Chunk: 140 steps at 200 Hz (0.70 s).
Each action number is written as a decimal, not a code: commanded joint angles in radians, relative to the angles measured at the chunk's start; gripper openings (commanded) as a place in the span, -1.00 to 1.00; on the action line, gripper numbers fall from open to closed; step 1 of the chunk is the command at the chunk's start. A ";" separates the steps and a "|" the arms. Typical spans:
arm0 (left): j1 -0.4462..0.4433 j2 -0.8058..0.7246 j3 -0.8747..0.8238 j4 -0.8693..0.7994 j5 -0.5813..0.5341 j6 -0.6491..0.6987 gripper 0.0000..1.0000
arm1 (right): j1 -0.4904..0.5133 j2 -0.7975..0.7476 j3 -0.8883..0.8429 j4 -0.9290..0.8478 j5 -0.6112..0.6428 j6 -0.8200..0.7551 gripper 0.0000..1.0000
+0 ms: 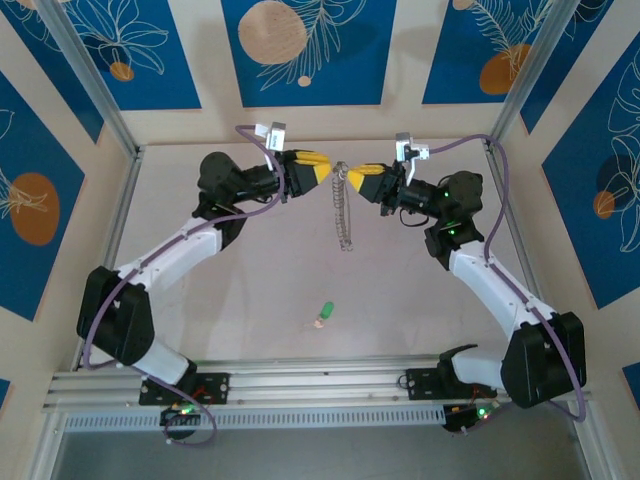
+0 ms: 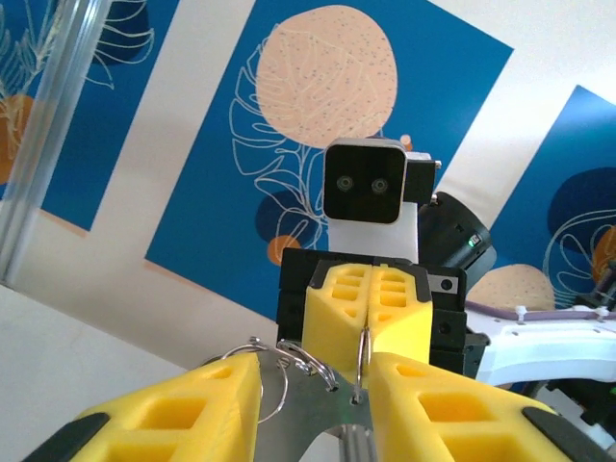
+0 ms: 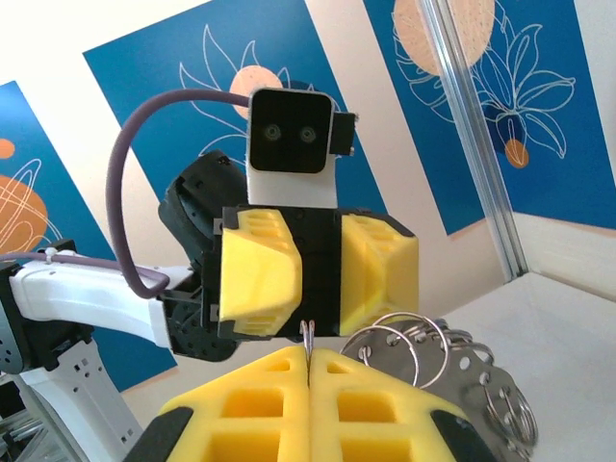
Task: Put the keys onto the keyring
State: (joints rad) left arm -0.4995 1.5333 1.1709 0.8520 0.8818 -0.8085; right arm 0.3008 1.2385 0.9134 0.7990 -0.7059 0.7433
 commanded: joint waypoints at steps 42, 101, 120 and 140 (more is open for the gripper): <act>0.003 0.010 -0.018 0.224 0.073 -0.152 -0.39 | 0.030 -0.013 0.010 0.033 0.087 -0.025 -1.00; -0.002 -0.001 -0.060 0.240 0.085 -0.161 -0.41 | 0.044 -0.006 0.002 0.030 0.113 -0.025 -1.00; -0.005 -0.001 -0.062 0.243 0.086 -0.162 -0.41 | 0.045 -0.006 -0.002 0.028 0.119 -0.022 -1.00; -0.007 0.001 -0.061 0.244 0.083 -0.161 -0.41 | 0.048 -0.005 -0.004 0.027 0.120 -0.021 -1.00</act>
State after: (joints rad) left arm -0.5007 1.5406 1.1168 1.0348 0.9432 -0.9634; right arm 0.3378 1.2396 0.9131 0.7990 -0.6178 0.7395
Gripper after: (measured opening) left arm 0.296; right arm 0.058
